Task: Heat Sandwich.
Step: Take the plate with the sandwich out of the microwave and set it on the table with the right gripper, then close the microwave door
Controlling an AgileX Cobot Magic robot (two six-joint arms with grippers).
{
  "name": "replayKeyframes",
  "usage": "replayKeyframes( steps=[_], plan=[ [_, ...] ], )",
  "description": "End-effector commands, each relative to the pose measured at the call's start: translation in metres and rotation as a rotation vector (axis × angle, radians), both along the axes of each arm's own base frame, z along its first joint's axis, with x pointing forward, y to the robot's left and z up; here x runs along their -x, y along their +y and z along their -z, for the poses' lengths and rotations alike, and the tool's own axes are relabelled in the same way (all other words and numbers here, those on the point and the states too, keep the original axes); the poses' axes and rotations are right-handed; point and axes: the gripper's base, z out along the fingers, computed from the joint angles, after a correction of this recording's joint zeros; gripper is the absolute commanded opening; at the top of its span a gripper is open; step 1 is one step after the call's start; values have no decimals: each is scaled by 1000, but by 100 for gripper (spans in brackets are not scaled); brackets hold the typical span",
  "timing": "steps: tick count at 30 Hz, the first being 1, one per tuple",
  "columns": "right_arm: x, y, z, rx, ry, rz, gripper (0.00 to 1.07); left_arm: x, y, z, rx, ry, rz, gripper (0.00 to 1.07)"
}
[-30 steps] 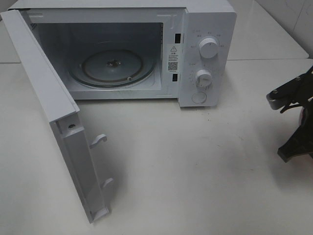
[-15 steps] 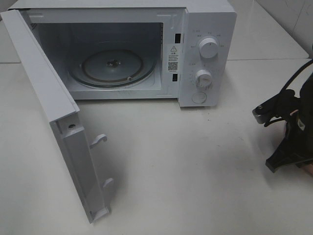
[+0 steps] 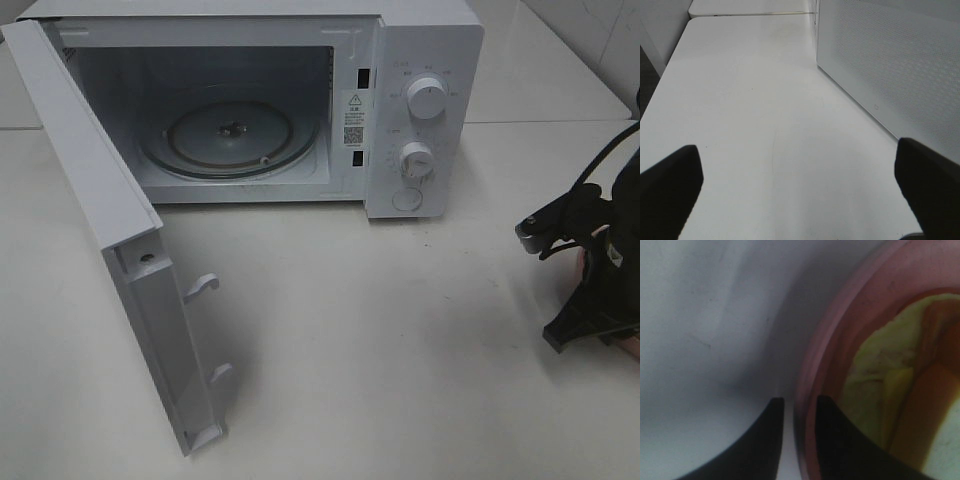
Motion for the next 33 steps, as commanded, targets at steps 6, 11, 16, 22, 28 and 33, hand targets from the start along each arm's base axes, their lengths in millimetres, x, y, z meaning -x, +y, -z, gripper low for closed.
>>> replayKeyframes(
  steps=[6,11,16,22,28,33],
  plan=[
    [3,1,-22,-62,-64,71,63,3,-1,0,9,-39,-2,101],
    [15,2,-53,-115,-106,87,74,3,-1,0,9,-39,-2,101],
    [28,10,-69,-239,-83,80,88,3,-1,0,9,-39,-2,101],
    [40,12,-86,-292,-84,79,87,3,-1,0,9,-39,-2,101],
    [58,9,-105,-301,-80,102,85,3,-1,0,9,-39,-2,101],
    [79,6,-125,-322,-93,119,83,3,-1,0,9,-39,-2,101]
  ],
)
